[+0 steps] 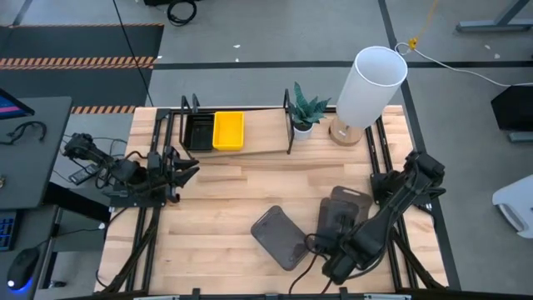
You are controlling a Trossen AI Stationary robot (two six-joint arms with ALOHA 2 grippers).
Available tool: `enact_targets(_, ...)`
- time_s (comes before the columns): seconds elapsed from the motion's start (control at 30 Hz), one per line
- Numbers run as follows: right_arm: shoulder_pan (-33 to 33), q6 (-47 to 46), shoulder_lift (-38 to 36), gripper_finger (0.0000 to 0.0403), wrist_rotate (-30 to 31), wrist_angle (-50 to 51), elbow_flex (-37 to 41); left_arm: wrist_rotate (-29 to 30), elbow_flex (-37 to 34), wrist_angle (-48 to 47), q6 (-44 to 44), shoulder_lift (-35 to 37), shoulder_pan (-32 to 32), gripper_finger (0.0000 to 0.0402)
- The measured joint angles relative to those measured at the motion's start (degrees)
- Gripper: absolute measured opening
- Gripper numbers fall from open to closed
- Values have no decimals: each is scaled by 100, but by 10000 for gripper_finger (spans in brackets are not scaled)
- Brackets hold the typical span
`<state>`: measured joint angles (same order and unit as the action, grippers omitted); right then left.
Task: Stack baskets on shelf by color
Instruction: Stack the top black bin on top of the bottom right black bin
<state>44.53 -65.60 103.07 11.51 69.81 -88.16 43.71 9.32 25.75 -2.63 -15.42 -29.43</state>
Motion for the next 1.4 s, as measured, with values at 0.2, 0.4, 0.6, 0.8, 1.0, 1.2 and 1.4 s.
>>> enact_targets(0.2, -84, -88, 285, 13, -118, -118, 2, 113, 0, 19, 55, 0, 0, 117)
enact_targets(0.4, -107, 131, 286, 13, -135, -740, 2, 196, 0, 19, 94, 2, 0, 117)
enact_targets(0.6, -107, 375, 284, 18, -116, -1149, 13, 240, 0, 19, 96, 2, 0, 117)
enact_targets(0.8, -118, 410, 273, 15, -173, -471, -56, 238, 0, 11, 96, 2, 0, 117)
enact_targets(1.0, -107, 378, 258, 6, -78, 363, -697, 238, 0, -10, 92, 2, 0, 117)
enact_targets(1.2, 9, 549, 252, 6, 1, 732, -1205, 261, 0, -34, 92, 2, 0, 117)
enact_targets(1.4, 122, 614, 251, 6, -108, 702, -1515, 265, 0, -34, 89, 2, 0, 117)
